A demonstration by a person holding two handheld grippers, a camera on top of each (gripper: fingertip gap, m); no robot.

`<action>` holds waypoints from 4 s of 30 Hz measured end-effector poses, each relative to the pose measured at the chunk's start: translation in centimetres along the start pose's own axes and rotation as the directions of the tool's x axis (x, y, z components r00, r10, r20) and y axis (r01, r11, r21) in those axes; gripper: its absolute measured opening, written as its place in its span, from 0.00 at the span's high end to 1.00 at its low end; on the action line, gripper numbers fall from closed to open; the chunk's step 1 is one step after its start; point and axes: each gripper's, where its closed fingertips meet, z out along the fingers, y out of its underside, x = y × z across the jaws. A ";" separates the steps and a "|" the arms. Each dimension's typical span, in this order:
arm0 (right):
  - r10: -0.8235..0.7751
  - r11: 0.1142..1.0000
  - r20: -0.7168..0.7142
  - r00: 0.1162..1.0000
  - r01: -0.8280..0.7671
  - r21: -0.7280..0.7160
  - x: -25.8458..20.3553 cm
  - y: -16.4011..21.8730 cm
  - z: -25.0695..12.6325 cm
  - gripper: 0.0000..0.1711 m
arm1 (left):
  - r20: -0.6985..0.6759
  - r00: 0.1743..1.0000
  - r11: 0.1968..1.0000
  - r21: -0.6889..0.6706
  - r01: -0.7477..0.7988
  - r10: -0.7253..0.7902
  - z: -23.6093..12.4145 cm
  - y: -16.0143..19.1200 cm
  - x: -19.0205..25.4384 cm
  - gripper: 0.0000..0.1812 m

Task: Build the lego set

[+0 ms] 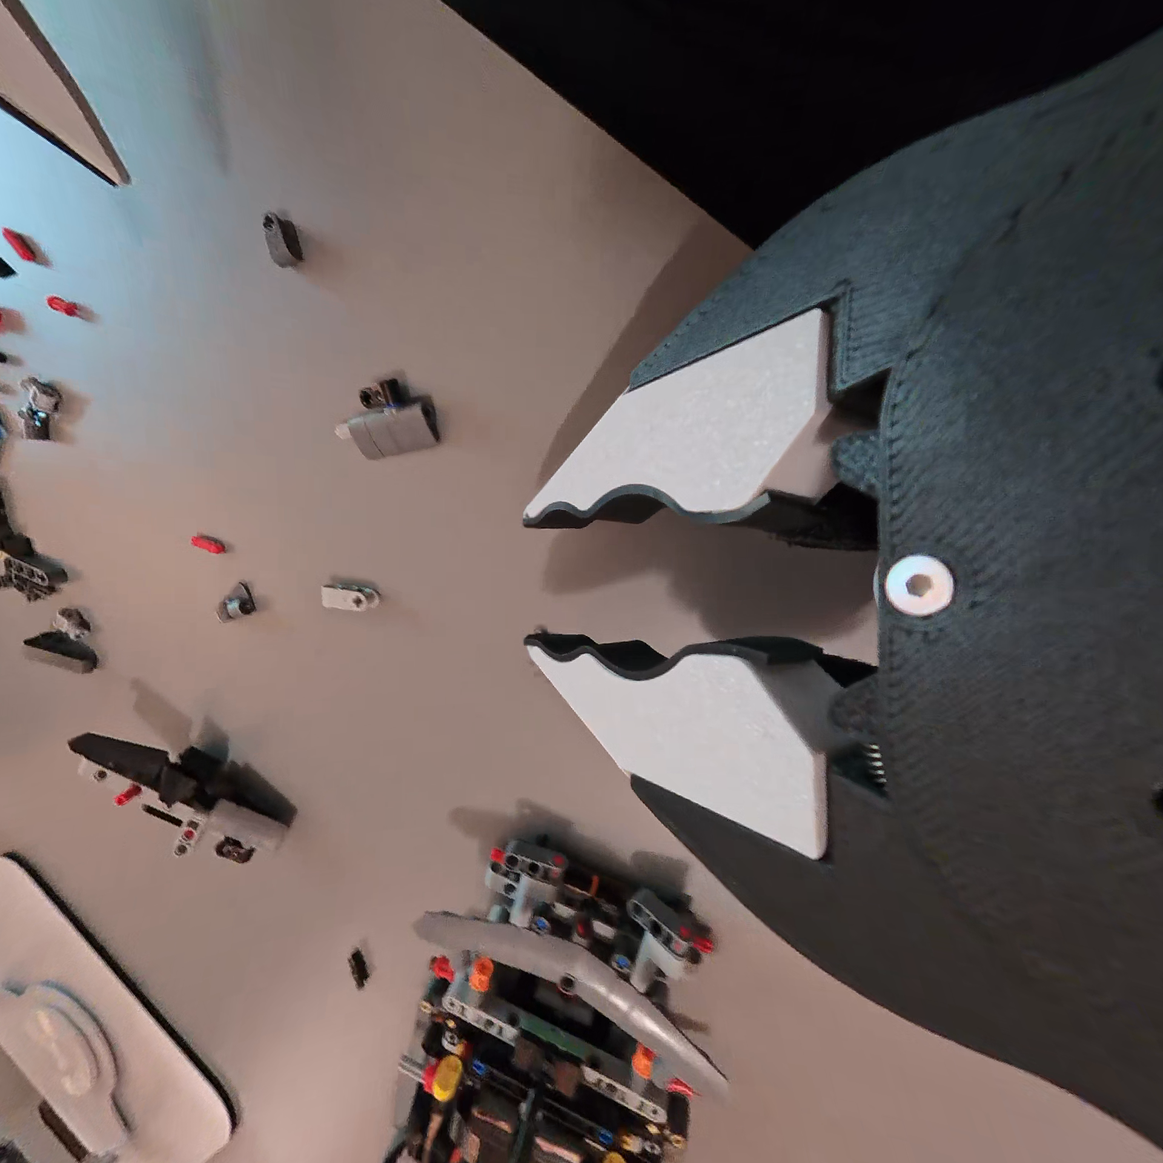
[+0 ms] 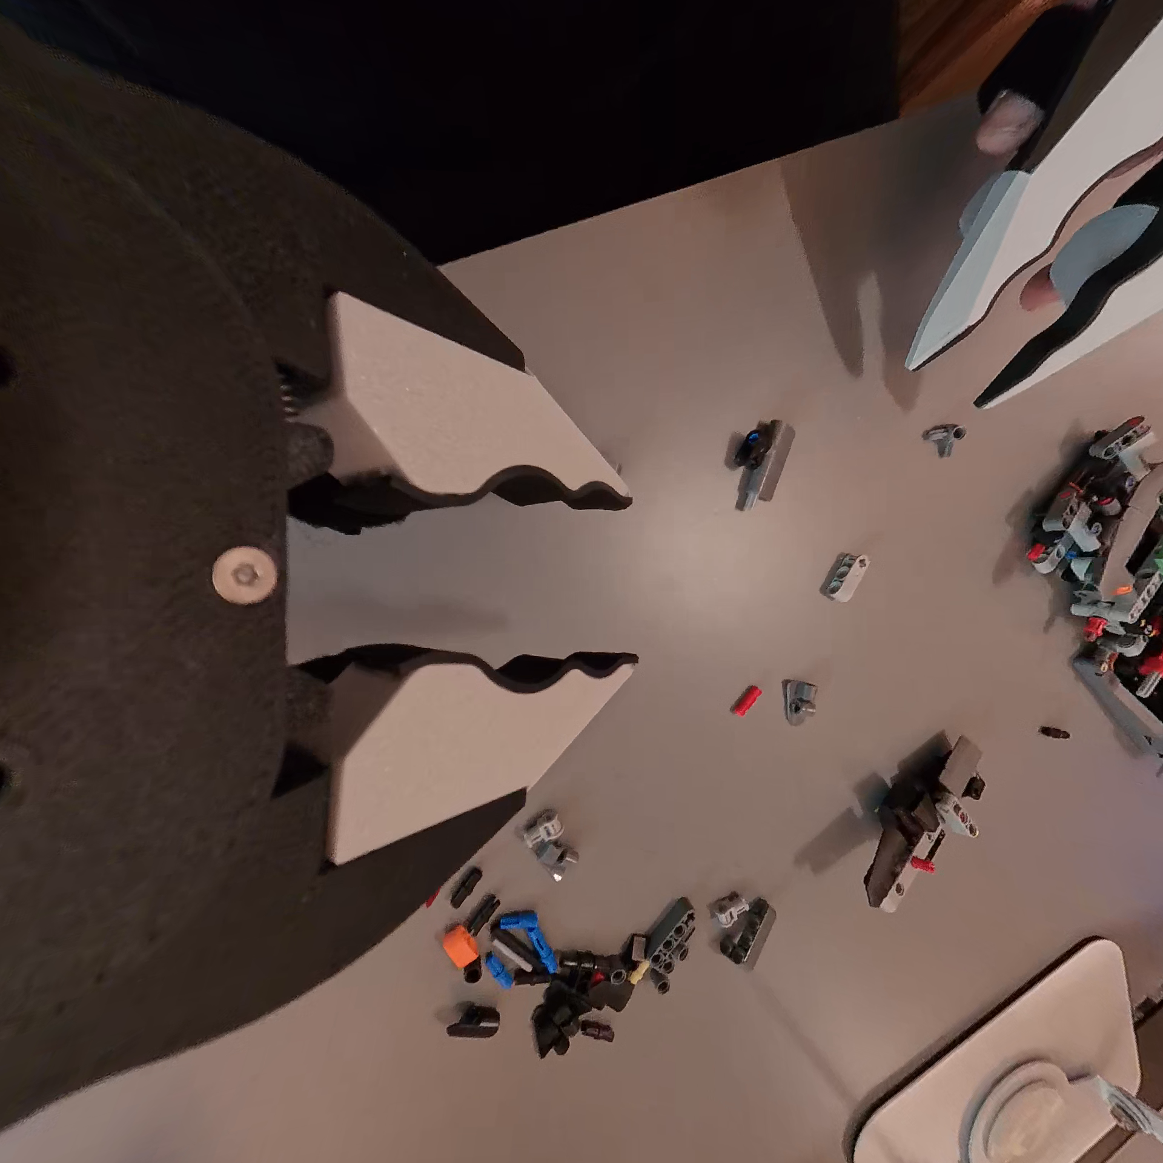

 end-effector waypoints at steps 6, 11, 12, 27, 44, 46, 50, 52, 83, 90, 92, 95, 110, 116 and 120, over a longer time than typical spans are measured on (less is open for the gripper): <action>0.078 0.995 0.041 0.996 -0.075 -0.070 -1.7 -0.6 2.1 0.75 | 0.035 0.999 0.999 0.029 0.021 -0.022 -1.3 0.8 -0.9 0.83; 0.108 0.986 0.067 0.992 -0.098 -0.131 -3.6 -1.1 4.8 0.76 | 0.024 0.999 0.998 0.059 0.030 -0.031 -1.7 0.5 -0.8 0.84; 0.104 0.985 0.085 0.991 -0.091 -0.148 -4.3 -1.1 5.3 0.76 | 0.024 0.999 0.998 0.062 0.028 -0.030 -1.7 0.5 -0.8 0.84; -0.028 0.991 0.165 0.986 0.048 -0.122 -6.9 -4.7 9.1 0.75 | -0.035 0.999 0.995 0.096 0.023 -0.020 -1.0 -0.3 0.5 0.84; 0.095 0.988 -0.178 0.979 -0.114 -0.102 10.6 1.4 -0.8 0.89 | 0.030 0.996 0.982 0.169 0.081 -0.087 -2.8 -0.5 -2.0 0.87; 0.083 0.988 -0.187 0.979 -0.105 -0.110 11.7 1.3 -0.5 0.89 | 0.039 0.996 0.984 0.166 0.068 -0.075 -2.7 -0.6 -2.3 0.87; 0.062 0.990 -0.169 0.984 -0.082 -0.116 13.3 0.7 1.0 0.86 | 0.036 0.997 0.983 0.169 0.066 -0.073 -2.3 -0.4 -2.3 0.88; 0.040 0.991 -0.125 0.991 -0.056 -0.124 13.6 0.5 2.1 0.84 | 0.040 0.997 0.985 0.165 0.058 -0.065 -2.2 -0.2 -2.3 0.88; 0.126 0.949 0.018 0.992 -0.116 -0.293 10.0 4.7 2.7 0.91 | 0.022 0.999 0.985 0.171 0.037 -0.042 -1.1 -0.9 -2.1 0.89; 0.135 0.955 0.032 0.990 -0.121 -0.272 8.7 4.4 2.9 0.96 | 0.023 0.999 0.986 0.166 0.028 -0.033 -0.9 -1.0 -2.0 0.89; 0.135 0.956 0.044 0.990 -0.118 -0.269 8.2 4.3 2.9 0.96 | 0.023 0.999 0.986 0.166 0.030 -0.034 -0.9 -1.0 -2.0 0.89; 0.131 0.957 0.062 0.989 -0.110 -0.267 7.2 4.1 3.1 0.96 | 0.023 0.999 0.986 0.164 0.030 -0.035 -0.9 -1.0 -2.0 0.89; 0.188 0.969 0.041 0.981 -0.179 -0.169 7.4 2.3 -0.3 0.86 | 0.036 0.998 0.984 0.169 0.049 -0.056 -0.8 -1.1 -2.4 0.89; 0.259 0.956 -0.059 0.964 -0.265 -0.126 10.7 3.9 -4.9 0.87 | 0.040 0.997 0.985 0.158 0.062 -0.069 -0.6 -1.0 -2.6 0.89; 0.273 0.953 -0.116 0.955 -0.285 -0.103 12.1 4.8 -5.7 0.87 | 0.034 0.996 0.985 0.153 0.082 -0.088 -0.5 -0.9 -2.8 0.89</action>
